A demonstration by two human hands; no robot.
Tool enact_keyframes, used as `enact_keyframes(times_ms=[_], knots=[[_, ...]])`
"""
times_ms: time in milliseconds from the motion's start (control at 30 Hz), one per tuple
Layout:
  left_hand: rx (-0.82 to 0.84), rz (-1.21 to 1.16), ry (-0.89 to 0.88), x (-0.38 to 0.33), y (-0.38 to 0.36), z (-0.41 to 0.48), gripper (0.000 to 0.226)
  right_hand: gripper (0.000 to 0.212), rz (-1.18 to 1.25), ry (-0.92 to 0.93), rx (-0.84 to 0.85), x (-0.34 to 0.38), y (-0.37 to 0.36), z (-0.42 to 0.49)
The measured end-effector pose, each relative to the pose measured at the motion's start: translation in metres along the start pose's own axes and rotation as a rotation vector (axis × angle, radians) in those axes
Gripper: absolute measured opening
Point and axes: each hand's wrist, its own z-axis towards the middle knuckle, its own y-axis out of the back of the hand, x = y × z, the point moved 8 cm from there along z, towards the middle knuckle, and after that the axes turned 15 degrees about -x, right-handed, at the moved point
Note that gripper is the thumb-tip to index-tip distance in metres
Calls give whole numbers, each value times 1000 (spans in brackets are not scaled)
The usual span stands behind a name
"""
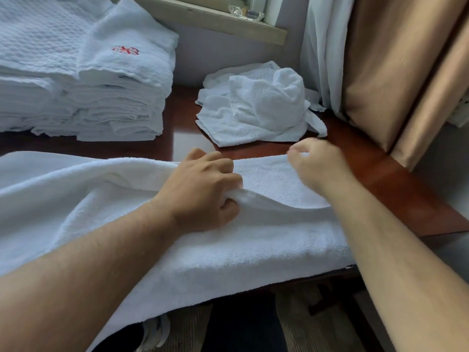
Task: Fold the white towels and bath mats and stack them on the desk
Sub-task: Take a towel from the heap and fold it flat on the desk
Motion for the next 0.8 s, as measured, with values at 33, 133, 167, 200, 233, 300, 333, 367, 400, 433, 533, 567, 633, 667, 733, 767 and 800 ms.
enact_keyframes(times_ms=[33,133,167,200,233,300,333,367,400,433,533,567,633,667,733,767,800], knots=[[18,6,-1,0,-2,-1,13,53,-132,-21,168,-4,-24,-9],[62,19,-33,1,-7,0,17,74,-332,-35,339,-19,-61,-31],[78,16,-51,2,-9,2,18,75,-344,-35,320,-23,-63,-28],[94,10,-68,4,-11,5,18,75,-345,-37,309,-26,-64,-25],[114,4,-82,6,-14,8,19,75,-349,-41,307,-29,-65,-22],[147,5,-98,12,-23,15,21,75,-366,-51,310,-37,-68,-14],[159,4,-99,14,-29,19,23,74,-373,-58,314,-42,-69,-9],[166,1,-104,14,-35,24,24,74,-382,-63,311,-47,-71,-4],[169,4,-117,14,-41,29,26,74,-396,-64,302,-51,-73,2],[177,8,-132,13,-47,34,28,74,-413,-61,295,-52,-76,9],[223,13,-146,13,-59,42,35,74,-420,-57,306,-50,-81,20],[237,27,-149,13,-59,41,40,74,-408,-51,311,-49,-81,20],[215,46,-137,18,-49,35,50,69,-355,-23,287,-46,-75,22],[169,31,-109,22,-35,30,50,63,-311,-5,233,-41,-68,24],[57,-4,2,40,2,17,44,50,-136,54,66,-14,-51,24],[15,-5,84,54,23,4,40,44,15,119,7,13,-45,19],[-22,8,164,71,44,-13,38,40,182,209,-6,50,-43,9]])
